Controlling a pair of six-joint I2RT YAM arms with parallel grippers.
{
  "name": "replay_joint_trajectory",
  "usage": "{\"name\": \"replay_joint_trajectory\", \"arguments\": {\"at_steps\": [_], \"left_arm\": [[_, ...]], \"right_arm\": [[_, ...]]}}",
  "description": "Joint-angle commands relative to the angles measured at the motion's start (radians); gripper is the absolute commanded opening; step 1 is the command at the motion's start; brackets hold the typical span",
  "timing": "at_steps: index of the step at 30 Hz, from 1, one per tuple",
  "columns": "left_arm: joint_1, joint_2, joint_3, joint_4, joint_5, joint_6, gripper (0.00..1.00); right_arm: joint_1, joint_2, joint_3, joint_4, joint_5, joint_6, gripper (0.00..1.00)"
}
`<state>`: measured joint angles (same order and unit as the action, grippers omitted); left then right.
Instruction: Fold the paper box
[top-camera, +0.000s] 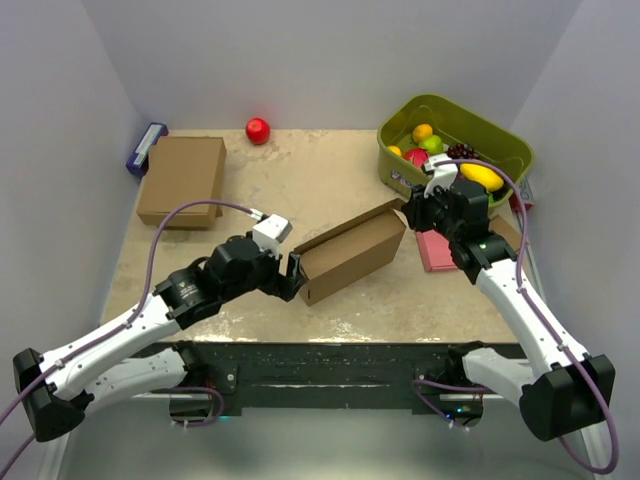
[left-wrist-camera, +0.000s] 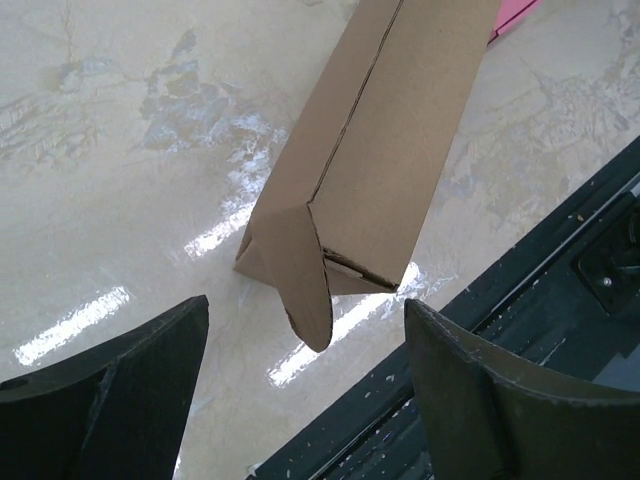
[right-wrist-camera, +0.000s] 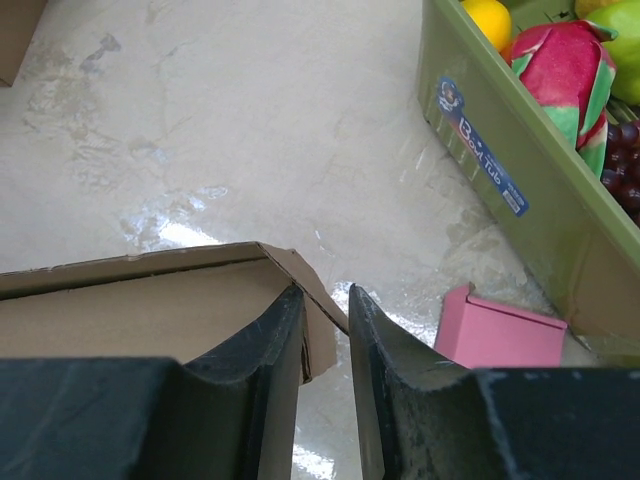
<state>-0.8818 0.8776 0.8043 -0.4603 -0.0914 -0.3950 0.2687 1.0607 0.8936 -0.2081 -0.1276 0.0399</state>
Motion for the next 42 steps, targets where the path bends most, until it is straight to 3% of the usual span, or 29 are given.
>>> {"name": "replay_joint_trajectory", "arguments": {"at_steps": [1,9,11,14,17,18,20,27,42], "left_arm": [[-0.04,0.006,0.059,-0.003,-0.165,-0.041,0.79],[-0.066,-0.019,0.067,0.008,-0.211,-0.076,0.67],[-0.071,-0.022,0.061,0.017,-0.208,-0.082,0.6],[-0.078,-0.017,0.056,0.028,-0.22,-0.088,0.45],[-0.082,-0.012,0.053,0.048,-0.232,-0.088,0.24],[-0.082,-0.011,0.055,0.054,-0.234,-0.087,0.11],[-0.082,-0.005,0.059,0.058,-0.246,-0.082,0.01],[-0.082,0.034,0.087,0.058,-0.287,-0.053,0.0],[-0.08,0.132,0.182,0.061,-0.353,0.022,0.0]], "right_arm": [[0.013,-0.011,0.005,0.045,-0.009,-0.009,0.27],[0.037,-0.033,0.001,0.047,0.028,-0.012,0.22],[0.038,-0.028,0.002,0.049,0.028,-0.012,0.21],[0.046,-0.031,0.002,0.042,0.031,-0.011,0.16],[0.062,-0.041,0.002,0.039,0.046,-0.006,0.11],[0.069,-0.042,0.001,0.039,0.049,-0.005,0.09],[0.093,-0.042,0.001,0.038,0.068,0.003,0.07],[0.168,-0.048,-0.013,0.016,0.164,0.034,0.0],[0.247,-0.188,-0.085,-0.02,0.236,0.135,0.0]]}}
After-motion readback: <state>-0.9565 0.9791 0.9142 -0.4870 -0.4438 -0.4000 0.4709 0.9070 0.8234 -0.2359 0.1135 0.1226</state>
